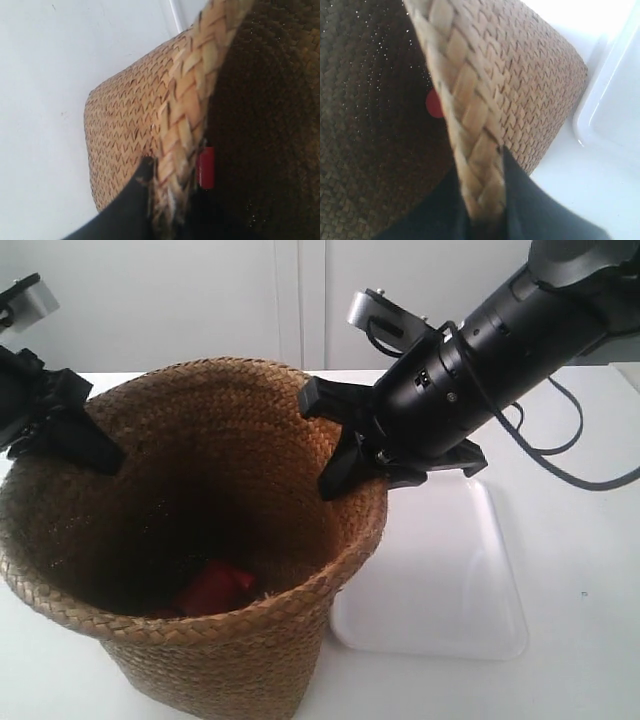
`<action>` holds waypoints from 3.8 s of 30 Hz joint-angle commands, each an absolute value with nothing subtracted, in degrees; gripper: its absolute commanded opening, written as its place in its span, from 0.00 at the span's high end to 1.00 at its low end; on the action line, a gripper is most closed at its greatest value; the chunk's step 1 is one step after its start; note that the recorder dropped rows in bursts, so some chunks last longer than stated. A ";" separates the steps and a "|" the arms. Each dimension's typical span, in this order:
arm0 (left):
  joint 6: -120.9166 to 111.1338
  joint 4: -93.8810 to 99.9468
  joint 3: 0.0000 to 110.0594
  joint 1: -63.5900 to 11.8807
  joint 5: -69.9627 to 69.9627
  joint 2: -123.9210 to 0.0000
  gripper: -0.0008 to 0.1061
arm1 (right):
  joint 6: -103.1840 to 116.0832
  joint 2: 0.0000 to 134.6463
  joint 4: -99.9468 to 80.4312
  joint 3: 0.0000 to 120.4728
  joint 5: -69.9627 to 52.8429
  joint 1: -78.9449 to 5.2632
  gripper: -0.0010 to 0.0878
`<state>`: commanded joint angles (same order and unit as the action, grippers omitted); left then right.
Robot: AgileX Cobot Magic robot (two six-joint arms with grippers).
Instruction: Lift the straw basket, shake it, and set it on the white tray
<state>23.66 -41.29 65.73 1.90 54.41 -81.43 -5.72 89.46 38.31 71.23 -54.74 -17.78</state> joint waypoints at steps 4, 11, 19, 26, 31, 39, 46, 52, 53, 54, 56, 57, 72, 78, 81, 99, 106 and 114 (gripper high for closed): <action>27.45 -44.58 65.73 1.90 53.05 -80.17 0.99 | -5.41 87.80 38.31 71.23 -51.34 -17.78 0.99; 30.46 -47.63 65.73 1.90 47.45 -74.76 0.99 | -7.72 81.87 36.56 71.23 -44.18 -17.78 0.99; 34.97 -50.40 63.81 -1.04 41.10 -67.38 0.99 | -9.23 75.32 30.58 71.23 -42.51 -17.91 0.99; 34.97 -50.92 53.01 -8.62 29.13 -56.40 0.99 | -9.00 69.08 26.64 66.60 -42.19 -22.02 0.99; 34.99 -52.39 48.47 -13.55 22.17 -46.09 0.99 | -4.17 60.46 23.63 60.27 -36.18 -27.35 0.99; 36.25 -52.50 46.96 -14.45 8.87 -45.71 0.99 | -1.33 61.78 20.20 48.90 -3.03 -28.51 0.99; 35.99 -53.51 47.35 -14.45 20.62 -41.93 0.99 | -2.68 55.40 21.93 51.86 -18.88 -33.50 0.99; 37.07 -55.23 42.64 -14.45 7.28 -43.62 0.99 | -2.85 57.98 20.90 45.02 0.43 -33.74 0.99; 36.36 -56.54 42.81 -14.45 8.37 -44.20 0.99 | -2.74 59.49 20.90 44.89 1.20 -33.49 0.99; 35.52 -57.59 43.69 -14.45 10.90 -44.17 0.99 | -2.44 60.13 21.32 45.53 -0.47 -33.49 0.99; 37.97 -57.47 46.45 -14.45 18.20 -41.68 0.99 | -0.77 58.13 22.18 48.54 -9.48 -34.75 0.99; 39.58 -57.37 47.71 -14.45 21.66 -39.92 0.99 | -1.13 56.20 22.18 49.64 -12.85 -35.79 0.99; 44.72 -61.57 41.86 -14.45 10.54 -43.77 0.99 | 0.67 62.51 13.94 42.68 8.26 -36.48 0.99; 50.51 -65.50 44.40 -14.45 15.50 -39.44 0.99 | -5.12 51.92 15.02 42.81 8.39 -39.11 0.99; 51.16 -71.01 45.06 -14.45 16.08 -41.71 0.99 | -0.98 57.71 18.24 44.39 -3.61 -36.23 0.99; 55.39 -69.10 45.24 -14.45 15.70 -42.25 0.99 | 0.00 55.28 17.02 39.19 7.91 -40.09 0.99; 56.53 -69.32 49.70 -14.46 27.57 -35.12 0.99 | -2.10 48.09 22.43 44.92 0.42 -42.30 0.99; 56.77 -72.02 45.75 -14.46 23.71 -34.78 0.99 | -4.32 48.49 20.81 45.29 -1.18 -43.02 0.99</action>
